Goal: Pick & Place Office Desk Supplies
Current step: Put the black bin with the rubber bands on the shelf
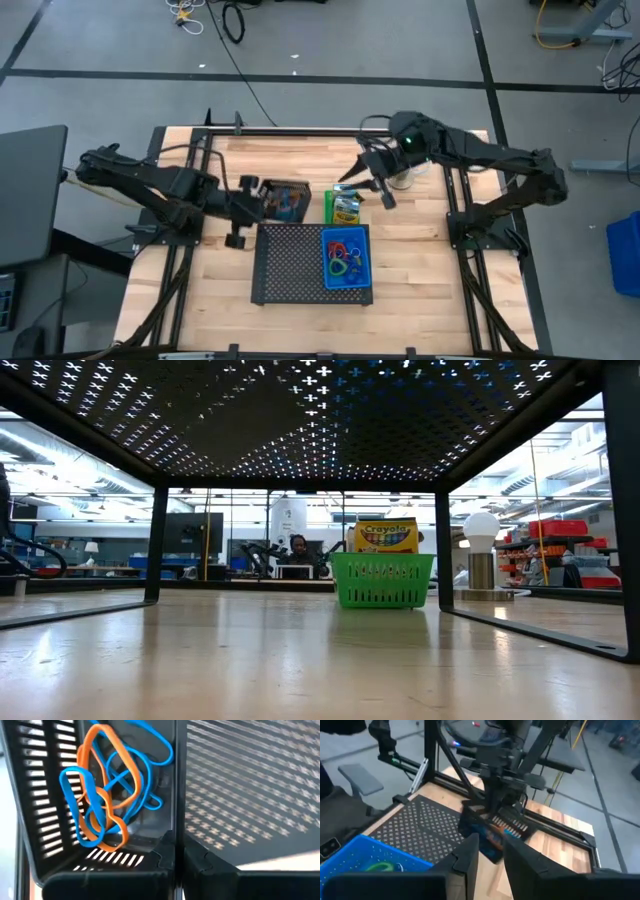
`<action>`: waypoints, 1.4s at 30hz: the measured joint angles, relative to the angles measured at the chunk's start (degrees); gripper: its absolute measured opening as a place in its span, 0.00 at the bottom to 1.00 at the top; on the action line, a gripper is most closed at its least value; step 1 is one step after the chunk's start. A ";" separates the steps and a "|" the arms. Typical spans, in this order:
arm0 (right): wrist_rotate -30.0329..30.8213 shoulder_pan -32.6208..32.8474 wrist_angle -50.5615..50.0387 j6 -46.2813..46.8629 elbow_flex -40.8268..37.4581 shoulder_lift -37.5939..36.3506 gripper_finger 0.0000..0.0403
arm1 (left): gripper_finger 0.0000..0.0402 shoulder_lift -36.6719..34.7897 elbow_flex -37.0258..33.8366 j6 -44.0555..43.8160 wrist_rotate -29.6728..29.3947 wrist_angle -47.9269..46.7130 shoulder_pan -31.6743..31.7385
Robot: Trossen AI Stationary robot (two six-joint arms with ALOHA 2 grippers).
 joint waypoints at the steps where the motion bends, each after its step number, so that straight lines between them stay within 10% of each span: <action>1: 0.18 0.06 2.74 0.37 -2.89 -1.43 0.24 | 0.02 0.39 0.00 1.10 0.27 -0.12 -0.90; 13: 13.46 4.73 23.29 6.38 -28.24 -16.14 0.24 | 0.02 3.78 -0.02 14.65 11.08 -1.03 -4.90; 42: 30.17 17.97 24.01 11.95 -29.30 -16.96 0.24 | 0.02 9.10 0.11 53.47 19.81 -2.32 -5.34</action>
